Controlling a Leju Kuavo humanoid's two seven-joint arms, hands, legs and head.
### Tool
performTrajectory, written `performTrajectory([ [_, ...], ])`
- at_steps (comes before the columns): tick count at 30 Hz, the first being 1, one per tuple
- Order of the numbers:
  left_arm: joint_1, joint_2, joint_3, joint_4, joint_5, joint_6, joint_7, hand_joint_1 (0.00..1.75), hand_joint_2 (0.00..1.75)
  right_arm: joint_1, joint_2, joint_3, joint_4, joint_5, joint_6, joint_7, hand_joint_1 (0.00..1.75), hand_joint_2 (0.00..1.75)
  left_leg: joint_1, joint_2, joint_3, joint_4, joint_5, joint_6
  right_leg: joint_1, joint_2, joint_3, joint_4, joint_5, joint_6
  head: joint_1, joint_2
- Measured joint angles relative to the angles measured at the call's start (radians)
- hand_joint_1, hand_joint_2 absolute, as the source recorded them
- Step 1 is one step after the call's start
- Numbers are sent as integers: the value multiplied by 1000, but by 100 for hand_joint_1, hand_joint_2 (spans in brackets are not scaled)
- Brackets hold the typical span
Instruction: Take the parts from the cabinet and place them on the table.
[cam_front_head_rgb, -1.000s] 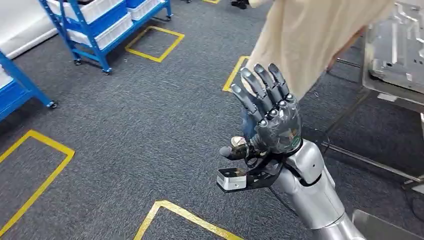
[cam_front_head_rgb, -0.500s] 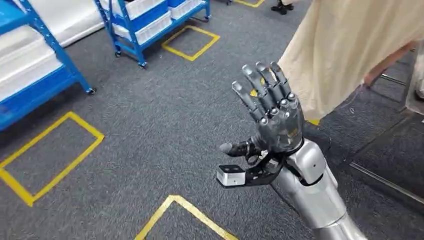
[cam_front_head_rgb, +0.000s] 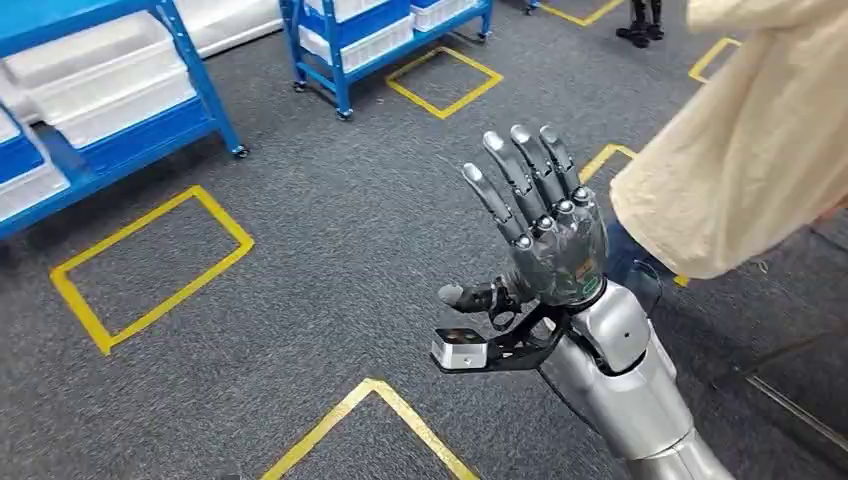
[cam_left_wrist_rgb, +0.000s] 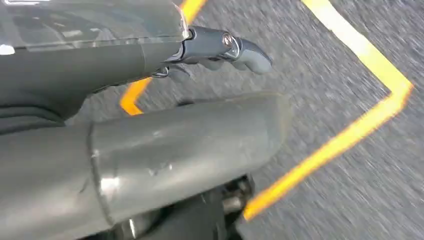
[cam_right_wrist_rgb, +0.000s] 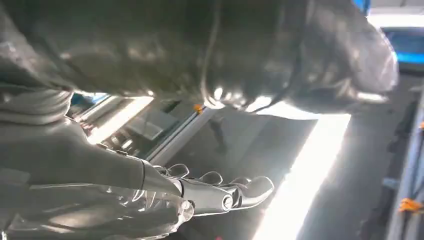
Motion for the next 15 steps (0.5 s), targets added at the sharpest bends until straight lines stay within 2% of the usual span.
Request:
performTrajectory([
  [1,0,-2,4,0,0,-9,-2,0,0,3,-7,3,2,-2,0,0,0,0,-1,-15,-1,1,0,1,0,4,-41,75,-22,1,0,0],
  [2,2,-3,6,0,3,-20,-1,0,0,4,-11,6,3,-9,0,0,0,0,-1,-29,-1,3,-1,1,0,4,-58,99,-14,0,0,0],
  [3,3,-4,8,0,6,-32,2,0,0,3,-16,8,6,-16,0,1,0,0,-1,-41,-1,6,-1,0,0,5,-51,74,17,-2,0,0],
  [4,2,-4,10,0,6,-47,3,0,0,1,-19,10,7,-26,0,1,0,0,-1,-55,-1,9,-2,-1,0,8,-24,10,65,-4,0,0],
  [5,0,-5,11,0,3,-61,5,0,0,-3,-20,13,10,-38,0,0,0,0,-1,-68,0,12,-3,-2,-1,19,13,-74,114,-8,0,0],
  [6,-3,-6,11,0,-2,-67,8,0,0,-10,-20,16,11,-46,0,0,0,0,-1,-81,-1,14,-5,-5,-3,54,48,-158,151,-11,0,0],
  [7,-4,-10,11,0,-3,-70,13,0,0,-14,-22,21,16,-55,0,-1,0,0,-5,-88,-9,18,-5,-12,-6,105,58,-179,135,-16,0,0],
  [9,-7,-11,11,0,-3,-69,21,0,0,-14,-22,30,20,-60,0,-5,0,0,6,-111,-18,18,1,-24,1,86,57,-188,137,-15,0,0],
  [10,-2,-12,10,0,-3,-68,22,0,0,-16,-22,35,23,-60,0,-6,0,0,9,-125,-19,12,4,-32,5,74,59,-187,136,-20,0,0],
  [11,0,-12,10,1,-5,-66,24,0,0,-20,-22,39,25,-64,0,-6,0,0,5,-138,-20,10,6,-40,-2,59,66,-199,141,-28,0,0],
  [12,5,-13,10,1,-6,-63,27,0,0,-23,-22,41,28,-71,0,-6,0,0,6,-95,-23,23,-4,-39,-5,42,73,-209,146,-34,0,0],
  [13,5,-13,10,1,-5,-58,30,0,0,-24,-21,47,30,-77,0,-6,0,0,0,-39,-40,62,-32,-42,-3,30,78,-214,146,-42,-5,0],
  [14,3,-13,10,1,-2,-55,31,0,0,-25,-21,52,31,-79,0,-7,0,0,3,-14,-74,131,-69,-47,1,14,79,-214,145,-45,-4,0],
  [15,2,-12,10,1,-1,-51,32,0,0,-23,-21,56,35,-83,0,-9,0,0,5,-3,-112,208,-104,-50,4,-1,80,-213,143,-47,-4,0],
])
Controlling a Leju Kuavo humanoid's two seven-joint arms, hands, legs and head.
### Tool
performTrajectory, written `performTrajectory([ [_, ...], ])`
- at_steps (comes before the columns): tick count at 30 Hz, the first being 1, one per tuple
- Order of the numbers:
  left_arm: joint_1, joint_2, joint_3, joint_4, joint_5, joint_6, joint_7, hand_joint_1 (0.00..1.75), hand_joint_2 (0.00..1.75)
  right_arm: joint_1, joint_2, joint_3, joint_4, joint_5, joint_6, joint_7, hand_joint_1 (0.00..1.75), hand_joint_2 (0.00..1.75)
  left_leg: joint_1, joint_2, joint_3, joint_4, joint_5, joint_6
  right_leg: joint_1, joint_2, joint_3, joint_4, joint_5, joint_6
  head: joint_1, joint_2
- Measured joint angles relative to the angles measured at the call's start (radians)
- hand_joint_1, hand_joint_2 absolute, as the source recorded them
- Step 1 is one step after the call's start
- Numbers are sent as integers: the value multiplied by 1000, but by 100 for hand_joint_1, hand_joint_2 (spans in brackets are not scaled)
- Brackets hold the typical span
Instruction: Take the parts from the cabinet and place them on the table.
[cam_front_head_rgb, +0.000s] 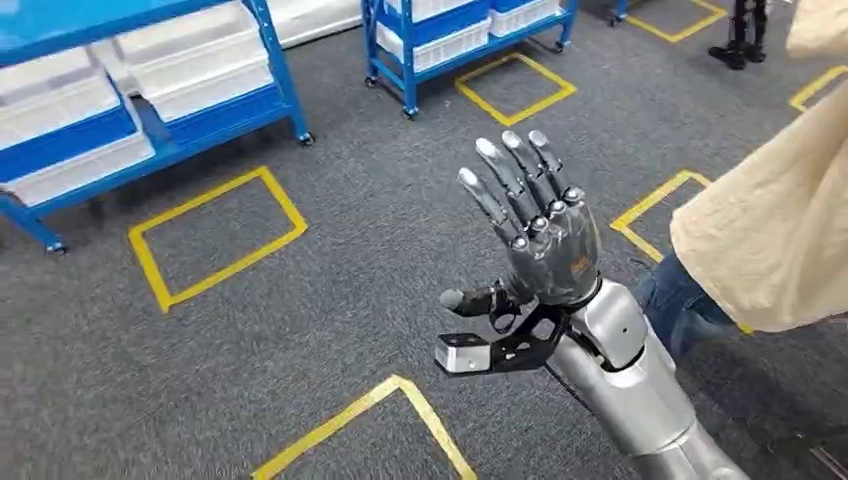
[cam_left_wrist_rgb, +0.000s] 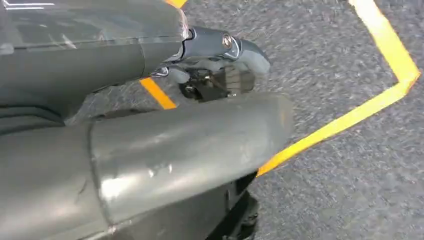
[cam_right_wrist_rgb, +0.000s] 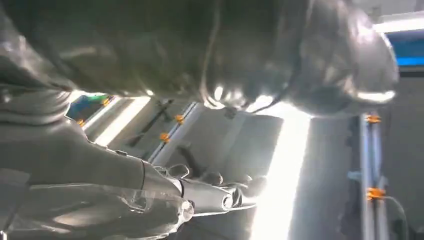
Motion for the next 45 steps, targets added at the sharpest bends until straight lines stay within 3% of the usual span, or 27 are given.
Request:
performTrajectory([
  [2,4,0,0,1,0,2,1,0,0,1,0,6,6,-7,0,-2,0,0,2,8,-54,106,-28,-5,3,-32,0,1,-3,-2,0,0],
  [3,8,0,0,2,0,2,2,0,0,1,0,9,9,-7,0,-4,0,0,2,11,-46,89,-8,-6,3,-44,1,1,-5,-1,0,0],
  [5,14,2,0,4,0,5,2,0,0,1,0,13,11,-9,0,-7,0,0,2,26,37,-64,72,-2,3,-68,5,5,-12,3,0,0],
  [6,14,3,0,4,0,5,2,0,0,0,0,15,11,-11,0,-8,0,0,-1,55,89,-155,106,3,4,-79,8,8,-17,6,0,0],
  [7,11,3,0,5,0,10,2,0,0,0,0,16,11,-12,0,-10,0,0,-14,93,106,-189,87,9,10,-88,8,10,-22,12,0,0],
  [11,21,6,5,10,10,25,-17,0,0,0,5,25,20,-33,0,-17,0,0,-17,47,102,-197,96,29,15,-120,15,8,-28,26,1,0],
  [12,25,6,7,11,11,30,-24,0,0,0,6,27,24,-35,0,-17,0,0,-6,39,111,-207,101,37,8,-96,15,16,-38,35,1,0],
  [13,25,7,8,11,12,31,-27,0,0,1,6,28,28,-38,0,-17,0,0,-6,30,113,-210,103,41,4,-46,3,47,-60,37,1,0],
  [14,24,10,10,13,13,29,-35,0,0,4,6,28,33,-43,0,-17,0,0,-7,23,112,-210,104,46,3,-18,-30,112,-98,38,1,0],
  [16,25,12,11,15,7,26,-50,0,0,21,6,29,50,-49,0,-21,0,0,-8,-1,111,-210,104,48,2,0,-104,257,-158,41,1,0],
  [17,26,13,11,16,-2,26,-55,0,0,31,6,29,62,-51,0,-25,0,0,-8,-16,111,-208,103,49,2,2,-133,305,-163,42,1,0],
  [19,28,13,11,20,-8,30,-63,0,0,40,7,29,84,-55,0,-25,0,0,-7,-44,112,-203,103,48,-2,5,-119,253,-100,42,1,0],
  [21,33,13,11,24,-11,31,-67,0,0,42,7,28,103,-58,0,-21,0,0,-6,-72,112,-195,98,41,-8,34,-45,84,-1,38,1,0],
  [22,34,13,11,25,-12,31,-68,0,0,45,7,28,119,-58,0,-11,0,0,-6,-82,108,-193,97,37,-13,87,-27,47,-13,35,1,0],
  [23,32,14,11,25,-14,31,-68,0,0,50,7,28,134,-57,0,-3,0,0,-8,-94,100,-185,97,31,-14,95,-25,27,-11,36,1,0],
  [26,37,15,11,31,-19,28,-68,0,0,63,11,28,180,-45,0,18,0,0,0,-127,95,-196,106,10,-4,62,-21,28,-10,26,1,0],
  [27,38,21,10,34,-24,21,-68,0,0,64,13,28,204,-42,0,28,0,0,3,-127,92,-191,101,5,-15,45,-14,14,-3,15,1,0],
  [29,40,25,9,34,-25,5,-68,0,0,70,14,28,231,-39,0,32,0,0,-4,-29,59,-113,47,-1,-8,22,-6,5,-1,-1,0,0],
  [31,35,29,9,34,-25,-1,-68,0,0,77,14,27,248,-37,0,33,0,0,0,2,-18,45,-25,-8,-1,-7,-8,6,-3,-2,0,0],
  [33,35,33,9,35,-25,-3,-68,0,0,85,14,27,269,-36,2,39,0,0,1,8,-46,107,-33,-12,0,-37,-8,7,-6,-3,0,0],
  [35,38,39,9,36,-25,-5,-69,0,0,85,14,28,294,-25,18,63,0,0,1,17,15,-4,33,-12,0,-60,-7,10,-10,1,0,0],
  [36,37,44,9,36,-24,-12,-69,0,0,86,14,28,317,-15,43,83,0,0,0,37,71,-105,76,-8,0,-71,-5,12,-14,3,0,0],
  [37,34,47,9,36,-23,-18,-69,0,0,87,14,28,343,-6,73,102,0,0,-3,85,113,-180,88,-3,3,-80,-1,13,-17,8,0,0],
  [38,28,50,9,36,-18,-27,-69,0,0,91,14,29,384,-1,92,118,0,0,-15,87,121,-192,79,4,11,-91,0,15,-21,15,0,0],
  [42,27,58,13,37,7,-48,-66,0,0,102,26,55,587,-44,129,135,0,0,-8,38,125,-207,91,32,12,-127,12,9,-29,34,2,0],
  [44,28,57,20,39,27,-40,-55,0,0,98,32,57,669,-120,267,169,0,0,-5,33,128,-213,95,43,2,-30,-12,72,-71,43,2,0],
  [45,23,57,28,39,33,-32,-48,0,0,98,39,57,715,-163,346,190,0,0,-5,29,127,-213,95,48,2,-9,-48,143,-106,44,2,0],
])
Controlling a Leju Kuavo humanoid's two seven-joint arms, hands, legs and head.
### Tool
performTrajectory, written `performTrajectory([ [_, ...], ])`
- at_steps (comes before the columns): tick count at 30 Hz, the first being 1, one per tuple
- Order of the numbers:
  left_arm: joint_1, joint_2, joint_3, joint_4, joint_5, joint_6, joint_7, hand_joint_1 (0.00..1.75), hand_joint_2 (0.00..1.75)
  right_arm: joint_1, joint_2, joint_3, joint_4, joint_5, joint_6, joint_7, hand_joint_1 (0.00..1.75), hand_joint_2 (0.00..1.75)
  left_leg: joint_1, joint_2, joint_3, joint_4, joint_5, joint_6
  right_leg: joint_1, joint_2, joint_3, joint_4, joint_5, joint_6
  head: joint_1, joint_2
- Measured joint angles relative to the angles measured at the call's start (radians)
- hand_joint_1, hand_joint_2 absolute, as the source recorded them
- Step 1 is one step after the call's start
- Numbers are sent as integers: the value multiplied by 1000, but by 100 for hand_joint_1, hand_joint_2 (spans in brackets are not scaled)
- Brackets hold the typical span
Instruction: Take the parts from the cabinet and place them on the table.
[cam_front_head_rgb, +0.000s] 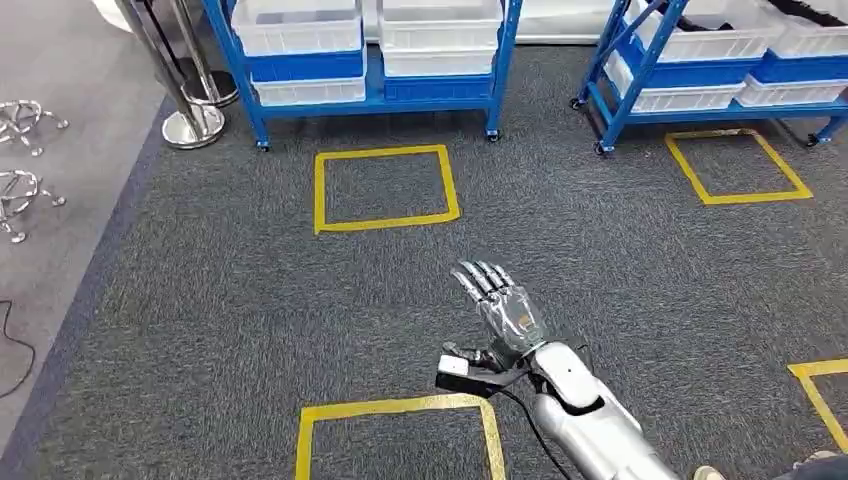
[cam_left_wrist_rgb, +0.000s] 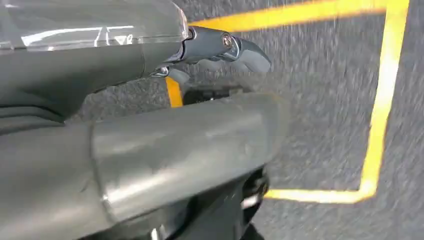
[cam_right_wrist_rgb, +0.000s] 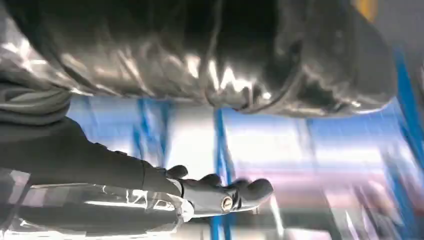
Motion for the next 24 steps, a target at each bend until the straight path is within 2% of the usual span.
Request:
performTrajectory([
  [1,-3,0,5,0,3,6,4,0,0,5,1,0,35,-28,50,16,0,0,-1,-8,0,0,-1,3,-2,8,-39,75,-31,2,0,0],
  [2,-5,0,11,0,5,22,14,0,0,10,2,0,110,-67,134,60,0,0,-3,-19,-1,1,-2,4,-3,12,-77,142,-49,4,0,0],
  [3,-6,0,13,0,3,35,25,0,0,11,6,0,178,-89,207,114,0,0,-3,-27,0,2,-3,4,-4,13,-93,161,-40,5,0,0],
  [4,-6,-1,15,0,1,43,31,0,0,13,10,0,229,-99,257,153,0,0,-3,-35,2,4,-5,4,-5,13,-88,136,-11,5,0,0],
  [5,-6,-1,15,0,-2,49,39,0,0,23,11,-3,284,-109,285,174,0,0,-3,-40,2,8,-7,2,-6,13,-64,75,33,4,0,0],
  [6,-6,-2,16,0,2,61,43,0,0,34,10,-13,340,-140,302,192,0,0,-3,-45,2,13,-12,-1,-6,13,-22,-20,87,2,0,0],
  [7,-6,-4,20,0,6,73,47,0,0,44,11,-30,390,-174,309,206,0,0,-2,-50,1,18,-17,-6,-6,14,10,-100,113,-2,0,0],
  [8,-8,-5,25,0,7,81,48,0,0,56,12,-46,433,-197,309,207,0,0,-10,-52,-1,24,-20,-11,-1,16,18,-114,99,-4,0,0],
  [10,-7,-6,32,1,8,88,50,0,0,91,12,-63,486,-210,306,208,0,0,-8,-54,-1,21,-21,-19,2,16,17,-114,101,-11,0,0],
  [12,-8,-6,35,2,8,90,50,0,0,101,12,-71,532,-215,306,209,0,0,-9,-53,1,19,-23,-30,-2,19,18,-120,105,-24,0,0],
  [13,-9,-6,37,2,8,90,49,0,0,101,12,-75,546,-217,308,211,0,0,-4,-40,-3,35,-37,-35,-6,18,23,-127,109,-31,-1,0],
  [14,-11,-7,39,2,8,90,48,0,0,101,12,-77,553,-218,310,213,0,0,-4,-29,-18,70,-64,-41,-6,18,24,-129,109,-36,-1,0],
  [15,-13,-9,39,2,8,91,48,0,0,101,13,-80,562,-219,319,215,0,0,-2,-26,-49,139,-105,-46,-6,17,24,-129,108,-42,-1,0],
  [17,-15,-9,40,2,8,90,48,0,0,104,14,-84,577,-219,325,219,0,0,0,-24,-122,294,-172,-54,-5,12,24,-128,108,-43,0,0],
  [18,-13,-9,40,2,8,90,48,0,0,105,14,-84,581,-219,326,220,0,0,1,-24,-142,336,-181,-57,-5,10,23,-128,108,-43,-1,0],
  [19,-12,-9,40,2,8,90,48,0,0,106,14,-85,587,-219,327,223,0,0,3,-23,-139,330,-163,-57,-5,10,24,-128,107,-43,-1,0],
  [20,-11,-9,40,2,8,90,48,0,0,106,14,-85,592,-219,326,223,0,0,4,-22,-108,269,-121,-57,-5,10,26,-128,107,-42,-1,0],
  [21,-12,-9,41,2,8,92,48,0,175,106,16,-86,595,-219,326,224,0,0,4,-19,-58,178,-73,-54,-5,10,29,-128,106,-41,-1,0],
  [22,-14,-9,42,2,8,92,48,0,175,106,17,-88,598,-219,326,224,0,0,4,-14,-7,83,-34,-49,-5,10,32,-128,104,-37,-1,0],
  [23,-16,-9,42,2,8,92,48,0,175,106,17,-89,601,-219,326,225,0,0,2,-9,17,29,-39,-45,-2,9,33,-126,102,-33,0,0],
  [24,-19,-9,42,2,9,93,48,0,175,105,17,-89,602,-223,326,226,0,175,-3,-12,26,17,-41,-39,1,9,31,-122,101,-26,0,0],
])
